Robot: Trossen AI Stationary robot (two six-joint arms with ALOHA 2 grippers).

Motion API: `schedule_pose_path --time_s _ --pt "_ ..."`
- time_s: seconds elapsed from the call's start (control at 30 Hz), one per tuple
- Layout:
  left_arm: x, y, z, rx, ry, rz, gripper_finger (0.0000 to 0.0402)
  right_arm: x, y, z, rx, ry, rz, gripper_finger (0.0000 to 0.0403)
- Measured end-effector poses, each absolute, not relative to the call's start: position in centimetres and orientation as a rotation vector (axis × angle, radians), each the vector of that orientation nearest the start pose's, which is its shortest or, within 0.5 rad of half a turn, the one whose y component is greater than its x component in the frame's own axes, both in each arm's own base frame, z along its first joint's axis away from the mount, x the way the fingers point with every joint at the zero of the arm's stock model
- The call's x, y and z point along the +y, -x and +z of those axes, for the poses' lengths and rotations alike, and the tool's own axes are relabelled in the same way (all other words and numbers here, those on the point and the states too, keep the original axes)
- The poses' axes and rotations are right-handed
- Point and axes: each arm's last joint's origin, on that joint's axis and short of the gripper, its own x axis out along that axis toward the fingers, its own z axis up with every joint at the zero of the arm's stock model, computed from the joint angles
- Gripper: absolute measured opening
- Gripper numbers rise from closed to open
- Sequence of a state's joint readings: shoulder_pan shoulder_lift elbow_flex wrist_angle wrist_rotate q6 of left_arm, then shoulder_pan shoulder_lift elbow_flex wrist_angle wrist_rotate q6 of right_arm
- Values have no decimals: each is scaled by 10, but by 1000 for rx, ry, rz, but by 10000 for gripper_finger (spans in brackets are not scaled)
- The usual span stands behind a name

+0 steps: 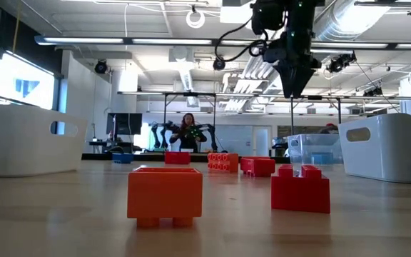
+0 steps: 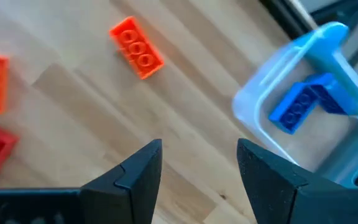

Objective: Sort & place blocks by color
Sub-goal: Put the red game piece into the gray bin

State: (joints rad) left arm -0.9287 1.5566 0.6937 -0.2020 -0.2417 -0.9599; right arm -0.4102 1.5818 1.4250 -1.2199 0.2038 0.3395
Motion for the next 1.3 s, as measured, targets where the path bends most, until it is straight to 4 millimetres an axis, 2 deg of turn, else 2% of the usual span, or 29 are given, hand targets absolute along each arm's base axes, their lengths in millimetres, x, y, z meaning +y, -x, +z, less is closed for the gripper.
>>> schedule_pose_path --time_s 0.2,0.4,0.6,0.77,0.97,1.3 --pt "-205 -169 149 1009 292 -111 105 -96 -280 295 1281 -367 -572 194" --pt "-185 -175 167 957 247 -76 105 -68 -296 297 1237 -249 -360 194" --pt "-155 -191 182 925 202 -53 105 -44 -309 299 1163 -153 -234 194" --pt "-128 -207 191 897 183 -31 105 -27 -315 301 1124 -4 -107 194" --pt "-94 -224 194 867 184 56 116 -9 -320 304 1075 177 42 194" --pt "-45 -250 203 763 239 10 110 17 -328 308 957 371 244 194"
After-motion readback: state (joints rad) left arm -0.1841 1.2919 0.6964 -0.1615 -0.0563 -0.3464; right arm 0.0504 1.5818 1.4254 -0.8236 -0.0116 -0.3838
